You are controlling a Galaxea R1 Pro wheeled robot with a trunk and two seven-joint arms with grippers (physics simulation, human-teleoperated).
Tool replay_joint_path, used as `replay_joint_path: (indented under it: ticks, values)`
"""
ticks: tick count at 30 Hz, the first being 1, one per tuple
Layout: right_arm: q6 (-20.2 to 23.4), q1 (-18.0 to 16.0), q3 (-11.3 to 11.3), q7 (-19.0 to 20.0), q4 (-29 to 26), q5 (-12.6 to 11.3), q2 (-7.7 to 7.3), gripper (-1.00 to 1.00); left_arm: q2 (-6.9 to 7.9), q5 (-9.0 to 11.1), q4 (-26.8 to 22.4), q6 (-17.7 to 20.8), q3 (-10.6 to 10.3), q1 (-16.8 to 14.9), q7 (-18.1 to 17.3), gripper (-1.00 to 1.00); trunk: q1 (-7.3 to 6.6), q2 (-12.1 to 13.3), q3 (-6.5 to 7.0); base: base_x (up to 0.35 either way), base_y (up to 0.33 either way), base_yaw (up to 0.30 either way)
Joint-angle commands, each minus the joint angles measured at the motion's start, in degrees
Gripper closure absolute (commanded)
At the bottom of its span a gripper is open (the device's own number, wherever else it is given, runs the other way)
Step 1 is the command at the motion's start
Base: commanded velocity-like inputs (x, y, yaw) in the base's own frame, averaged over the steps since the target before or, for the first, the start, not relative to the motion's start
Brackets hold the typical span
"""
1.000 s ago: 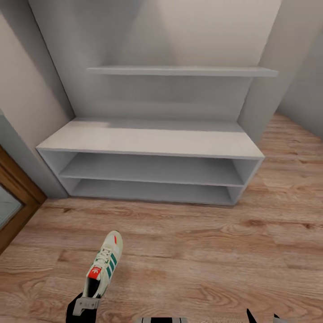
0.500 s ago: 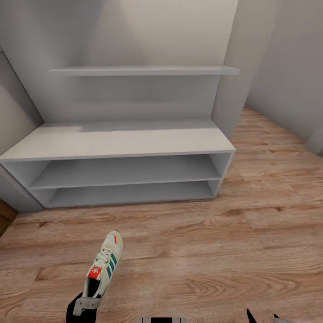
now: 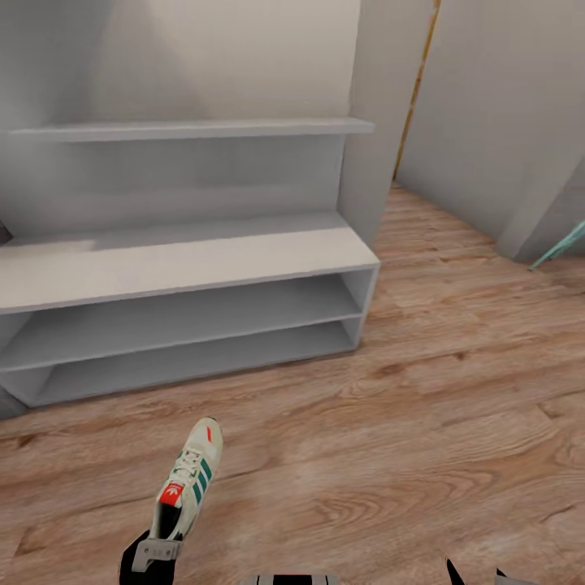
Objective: Pick up the two gym shoes and the two sandals from the corridor floor and place them onto the hallstand (shoe rack) in the corridor, making sure they are on the rack and not on the floor. Arrange them so the two gym shoes are next to each other and the two sandals are next to each other.
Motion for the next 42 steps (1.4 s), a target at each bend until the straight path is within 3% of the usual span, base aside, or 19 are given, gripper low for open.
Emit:
replay_joint_path:
  ticks: [1,42]
  values:
    - [-0.2,-0.1,-0.4,0.5,0.1,0.3,0.04,-1.0,-0.05,-0.3,0.0,-0.1,0.5,0.0,-0.6,1.0,-0.01,0.0,-0.04,0.0,0.0,-0.3]
    - [-0.2,-0.1,-0.4,0.5,0.2,0.3,0.03,-1.0,-0.1,-0.3,0.0,-0.1,0.5,0.0,-0.6,1.0,-0.01,0.0,-0.04,0.0,0.0,-0.3]
